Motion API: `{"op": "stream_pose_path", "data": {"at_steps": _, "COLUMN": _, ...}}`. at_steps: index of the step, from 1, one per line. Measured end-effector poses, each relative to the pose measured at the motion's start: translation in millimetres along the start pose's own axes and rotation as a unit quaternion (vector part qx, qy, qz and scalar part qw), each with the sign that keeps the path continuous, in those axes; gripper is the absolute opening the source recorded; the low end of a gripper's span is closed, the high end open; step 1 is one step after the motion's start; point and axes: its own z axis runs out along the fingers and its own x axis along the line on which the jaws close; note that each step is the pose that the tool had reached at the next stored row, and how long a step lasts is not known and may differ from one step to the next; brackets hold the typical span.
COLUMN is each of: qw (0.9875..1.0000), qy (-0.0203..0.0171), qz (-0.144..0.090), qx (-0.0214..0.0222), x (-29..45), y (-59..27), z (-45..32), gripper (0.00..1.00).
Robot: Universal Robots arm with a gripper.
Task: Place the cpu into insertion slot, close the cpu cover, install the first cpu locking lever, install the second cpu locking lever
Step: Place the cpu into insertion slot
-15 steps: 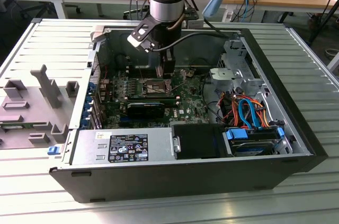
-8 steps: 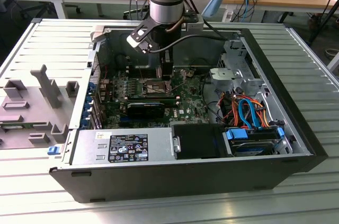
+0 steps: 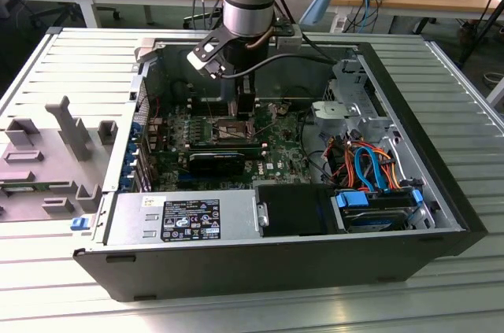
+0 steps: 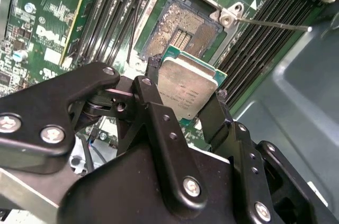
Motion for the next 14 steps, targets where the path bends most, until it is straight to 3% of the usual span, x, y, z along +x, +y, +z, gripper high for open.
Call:
{"op": "stream_pose_path", "data": {"at_steps": 9, "qw": 1.0000, "qy": -0.0014, "qz": 0.000, "qx": 0.0001, "x": -5.6, "y": -2.4, "z": 3.1, "gripper": 0.55}}
{"op": "stream_pose_path", "data": {"at_steps": 14, "qw": 1.0000, "qy": -0.0014, "qz": 0.000, "qx": 0.0001, "x": -7.9, "y": -8.6, "z": 6.9, "gripper": 0.55}}
